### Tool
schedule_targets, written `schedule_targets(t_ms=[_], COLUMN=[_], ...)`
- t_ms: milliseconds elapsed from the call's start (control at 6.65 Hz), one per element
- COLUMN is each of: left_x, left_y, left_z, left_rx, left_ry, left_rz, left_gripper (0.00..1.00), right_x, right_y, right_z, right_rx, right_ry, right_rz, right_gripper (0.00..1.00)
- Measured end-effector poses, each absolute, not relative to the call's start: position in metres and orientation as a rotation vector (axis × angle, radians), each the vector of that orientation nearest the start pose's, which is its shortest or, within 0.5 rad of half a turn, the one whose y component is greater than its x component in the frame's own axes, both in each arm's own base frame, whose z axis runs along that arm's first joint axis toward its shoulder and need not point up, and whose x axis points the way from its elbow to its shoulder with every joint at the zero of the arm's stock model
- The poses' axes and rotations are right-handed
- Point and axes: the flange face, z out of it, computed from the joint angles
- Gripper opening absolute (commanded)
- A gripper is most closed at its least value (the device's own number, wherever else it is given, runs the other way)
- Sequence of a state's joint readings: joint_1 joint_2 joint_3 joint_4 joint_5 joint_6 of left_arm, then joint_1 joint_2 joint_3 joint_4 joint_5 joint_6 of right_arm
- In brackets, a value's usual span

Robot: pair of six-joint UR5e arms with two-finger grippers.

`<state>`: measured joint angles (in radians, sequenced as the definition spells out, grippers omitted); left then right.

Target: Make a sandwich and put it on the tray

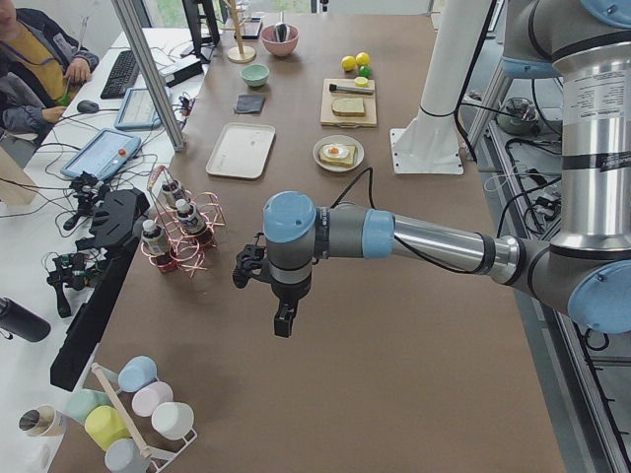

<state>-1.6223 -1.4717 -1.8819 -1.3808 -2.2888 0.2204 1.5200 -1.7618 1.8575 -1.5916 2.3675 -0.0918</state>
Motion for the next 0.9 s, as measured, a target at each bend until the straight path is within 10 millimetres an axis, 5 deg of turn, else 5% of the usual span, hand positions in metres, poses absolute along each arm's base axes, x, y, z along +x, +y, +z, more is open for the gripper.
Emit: schedule_targets(t_ms=[902], left_x=[-0.08], left_y=[-0.435], left_z=[0.584], left_rx=[0.072], left_ry=[0.725], left_rz=[0.134], left_gripper=[0.98], right_x=[0.024], right_y=[-0.402], right_z=[0.605], right_rx=[0.128], right_ry=[-0.885], right_rz=[-0.183], right_gripper=[0.98])
